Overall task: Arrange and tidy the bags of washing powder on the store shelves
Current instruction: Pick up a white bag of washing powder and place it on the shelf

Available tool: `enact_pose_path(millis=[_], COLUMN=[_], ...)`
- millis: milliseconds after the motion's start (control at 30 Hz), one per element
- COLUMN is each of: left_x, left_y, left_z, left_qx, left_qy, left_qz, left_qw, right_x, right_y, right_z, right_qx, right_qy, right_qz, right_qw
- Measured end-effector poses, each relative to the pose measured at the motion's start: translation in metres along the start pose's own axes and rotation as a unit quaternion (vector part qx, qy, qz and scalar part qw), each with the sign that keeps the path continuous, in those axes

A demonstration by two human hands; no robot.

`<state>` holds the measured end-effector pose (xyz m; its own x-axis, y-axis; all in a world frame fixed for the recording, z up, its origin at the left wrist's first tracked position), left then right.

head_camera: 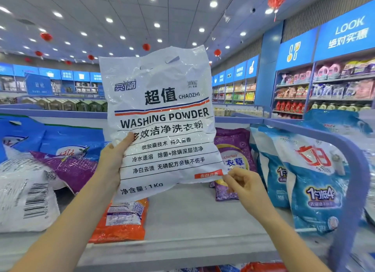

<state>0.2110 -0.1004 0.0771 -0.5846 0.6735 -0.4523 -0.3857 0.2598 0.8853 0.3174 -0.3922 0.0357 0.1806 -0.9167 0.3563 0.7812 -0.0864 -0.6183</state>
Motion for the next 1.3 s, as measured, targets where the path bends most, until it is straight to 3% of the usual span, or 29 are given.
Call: enact_pose_path(millis=[133, 200, 267, 367, 433, 467, 633, 767, 1033, 1167, 1300], left_x=[0.006, 0.009, 0.01, 0.007, 0.002, 0.0, -0.001, 0.0, -0.012, -0.034, -0.074], left_y=[0.003, 0.0, -0.002, -0.001, 0.0, -0.001, -0.009, -0.021, -0.029, -0.033, -0.039], left_z=[-0.005, -0.009, -0.013, -0.016, -0.019, -0.021, -0.025, -0.027, -0.033, -0.057, -0.102], left_qx=[-0.002, 0.0, -0.006, -0.036, -0.061, -0.072, -0.102, -0.116, -0.098, -0.093, -0.101], left_qy=[-0.017, -0.023, -0.025, -0.021, -0.014, -0.015, -0.013, 0.007, 0.003, -0.02, -0.05], left_qz=[0.005, -0.001, -0.002, 0.012, 0.026, 0.029, 0.045, 0.069, 0.063, 0.058, 0.1], left_qw=[1.0, 1.0, 1.0, 0.999, 0.998, 0.997, 0.994, 0.991, 0.993, 0.994, 0.989], right_x=[0.004, 0.008, 0.008, -0.008, -0.015, -0.022, -0.032, -0.034, -0.019, 0.009, 0.057], right_y=[0.005, 0.006, -0.003, -0.027, -0.042, -0.044, -0.042, -0.038, -0.028, -0.043, -0.051], right_z=[-0.007, -0.012, -0.006, 0.022, 0.028, 0.033, 0.035, 0.03, 0.02, 0.001, -0.039], right_qx=[0.052, 0.03, -0.029, -0.176, -0.191, -0.177, -0.098, -0.075, -0.223, -0.199, -0.194], right_qy=[-0.04, -0.086, -0.125, -0.096, -0.11, -0.104, 0.101, 0.126, 0.096, 0.138, 0.242], right_qz=[-0.075, -0.064, 0.01, 0.144, 0.208, 0.186, 0.078, 0.118, 0.231, 0.205, 0.159], right_qw=[0.995, 0.994, 0.992, 0.969, 0.953, 0.961, 0.987, 0.982, 0.942, 0.948, 0.937])
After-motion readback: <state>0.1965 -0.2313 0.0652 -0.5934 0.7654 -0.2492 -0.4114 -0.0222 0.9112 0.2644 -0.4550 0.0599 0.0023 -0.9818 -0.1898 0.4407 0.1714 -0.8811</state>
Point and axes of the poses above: each hand's wrist, its own z-axis towards the middle knuckle, its own x-axis out of the back of the hand, y = z × x, the point moved 2 cm from there along z, towards the middle knuckle, and after that the axes turned 3 degrees about x, right-handed, at the moved point
